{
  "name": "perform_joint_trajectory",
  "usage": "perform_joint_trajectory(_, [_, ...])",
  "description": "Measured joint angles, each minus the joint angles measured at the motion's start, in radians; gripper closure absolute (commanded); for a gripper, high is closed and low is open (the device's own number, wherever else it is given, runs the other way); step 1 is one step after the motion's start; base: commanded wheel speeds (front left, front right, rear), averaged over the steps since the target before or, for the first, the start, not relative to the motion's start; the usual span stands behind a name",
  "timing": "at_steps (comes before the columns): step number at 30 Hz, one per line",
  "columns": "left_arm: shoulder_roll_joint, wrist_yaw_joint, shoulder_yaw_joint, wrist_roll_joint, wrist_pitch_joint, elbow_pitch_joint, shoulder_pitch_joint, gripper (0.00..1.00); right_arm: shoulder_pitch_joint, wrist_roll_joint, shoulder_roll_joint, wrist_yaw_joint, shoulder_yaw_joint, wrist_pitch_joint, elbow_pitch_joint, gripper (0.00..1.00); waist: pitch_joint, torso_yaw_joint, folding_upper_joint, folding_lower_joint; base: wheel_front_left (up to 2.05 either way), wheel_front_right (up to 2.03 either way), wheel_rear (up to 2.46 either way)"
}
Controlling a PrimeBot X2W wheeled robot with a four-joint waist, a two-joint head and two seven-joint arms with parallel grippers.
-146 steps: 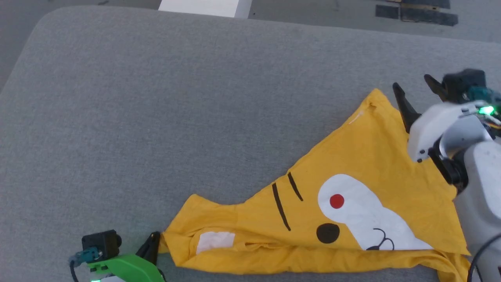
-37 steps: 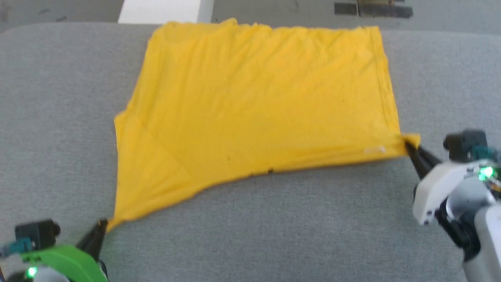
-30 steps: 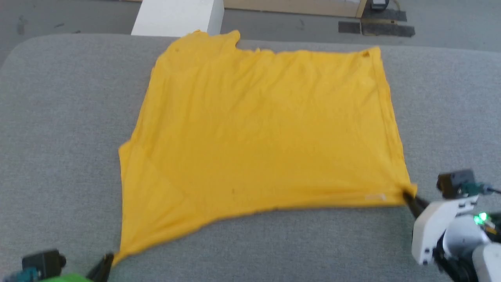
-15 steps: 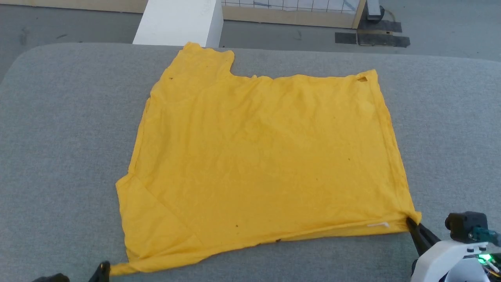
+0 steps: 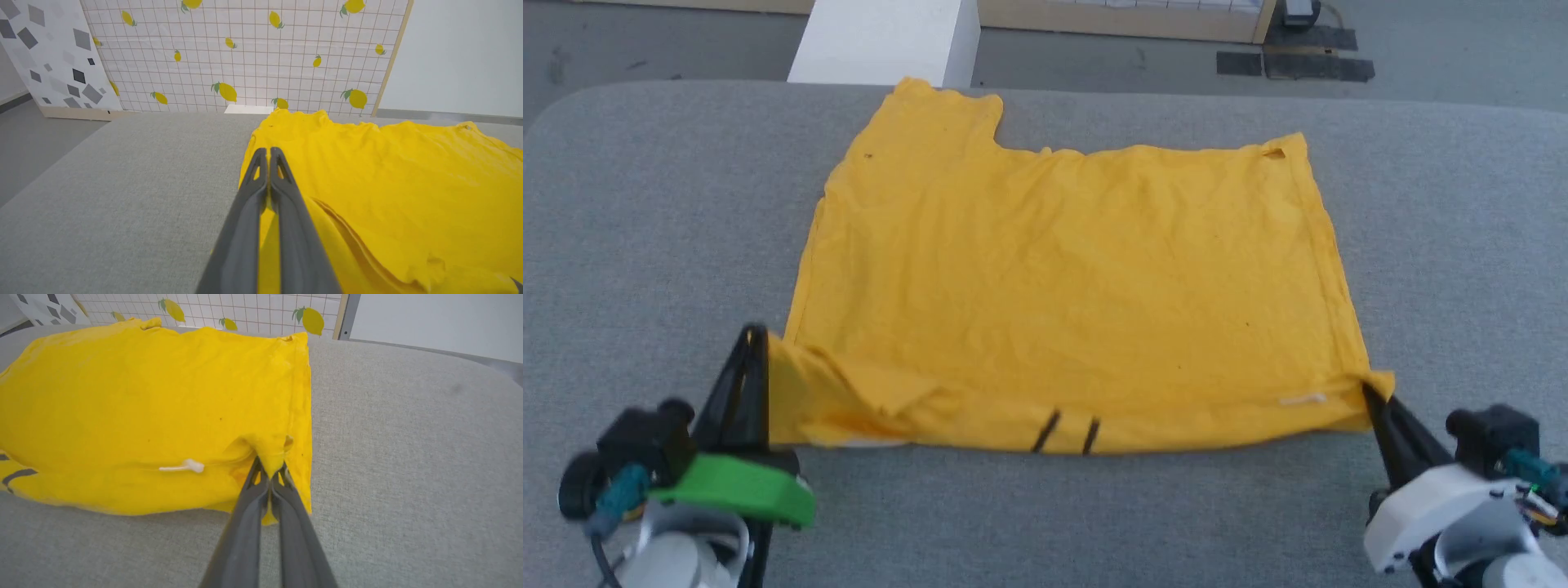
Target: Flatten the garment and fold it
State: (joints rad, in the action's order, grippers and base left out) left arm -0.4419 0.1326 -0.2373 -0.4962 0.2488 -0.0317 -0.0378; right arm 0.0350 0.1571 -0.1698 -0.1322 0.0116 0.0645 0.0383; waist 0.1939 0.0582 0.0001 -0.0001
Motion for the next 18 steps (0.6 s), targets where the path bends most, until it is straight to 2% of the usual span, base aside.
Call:
perform_joint_trajectory(3, [-0.018,-0.025,-0.009,0.021,-0.014,0.024,-0.102,1.0,-0.06,0.0,-0.019,0.0,0.0,0.014,0.0,1.0,0.02,-0.004,0.0,0.0,0.0,0.0,0.0])
perform_joint_trajectory(4, [-0.035,-0.049,-0.017,0.029,-0.048,0.06,-0.197,1.0,-0.118,0.0,-0.032,0.0,0.0,0.035,0.004,1.0,0.043,-0.008,0.0,0.0,0.0,0.0,0.0])
perform_joint_trajectory(13, [-0.067,-0.113,-0.04,0.019,-0.173,0.228,-0.407,1.0,-0.271,0.014,-0.049,0.0,-0.015,0.154,0.061,1.0,0.133,-0.027,0.0,0.0001,0.0,0.0,0.0])
perform_joint_trajectory(18, [-0.095,-0.163,-0.066,-0.021,-0.345,0.395,-0.482,1.0,-0.373,0.064,-0.058,0.0,-0.04,0.304,0.103,1.0,0.196,-0.041,0.0,0.0002,0.0,0.0,0.0])
